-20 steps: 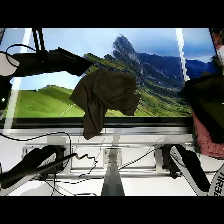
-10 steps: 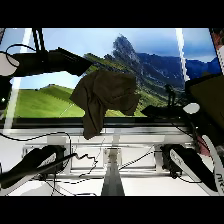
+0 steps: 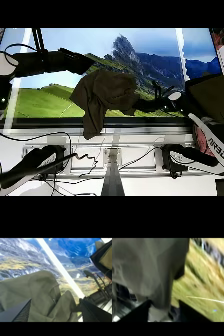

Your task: Fold the clothes and pants, and hang the long-sleeved shirts on hangers.

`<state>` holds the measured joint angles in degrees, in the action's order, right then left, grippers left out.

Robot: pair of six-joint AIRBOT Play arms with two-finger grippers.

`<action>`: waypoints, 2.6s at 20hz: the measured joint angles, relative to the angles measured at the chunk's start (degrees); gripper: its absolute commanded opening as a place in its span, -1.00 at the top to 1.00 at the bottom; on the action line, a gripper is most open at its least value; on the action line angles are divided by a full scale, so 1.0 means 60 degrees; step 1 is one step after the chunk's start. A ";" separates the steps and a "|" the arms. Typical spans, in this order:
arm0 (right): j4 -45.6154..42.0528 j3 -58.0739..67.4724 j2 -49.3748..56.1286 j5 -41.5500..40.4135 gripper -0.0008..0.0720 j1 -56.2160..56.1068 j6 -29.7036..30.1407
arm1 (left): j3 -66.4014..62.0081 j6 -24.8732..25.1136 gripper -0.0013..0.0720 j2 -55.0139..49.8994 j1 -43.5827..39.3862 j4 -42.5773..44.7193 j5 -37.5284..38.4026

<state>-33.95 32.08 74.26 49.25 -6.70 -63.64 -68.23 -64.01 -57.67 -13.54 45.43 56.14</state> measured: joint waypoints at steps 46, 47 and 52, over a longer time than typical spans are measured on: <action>-0.0233 0.1942 -0.0142 0.0605 0.93 -0.0040 0.0987 | 0.7668 0.0361 0.03 -0.1585 0.1723 0.0546 0.2444; -0.0233 0.1938 -0.0142 0.0601 0.94 -0.0040 0.0987 | 0.7668 0.0477 0.04 -0.1625 0.1701 0.0386 0.2328; -0.0262 0.2124 -0.0182 0.0645 0.94 -0.0040 0.0980 | 0.7650 0.1078 0.94 -0.1734 0.1235 -0.0233 0.2233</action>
<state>-35.53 44.82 73.17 53.12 -6.94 -57.76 -22.33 -57.54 -68.07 -6.13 44.03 69.54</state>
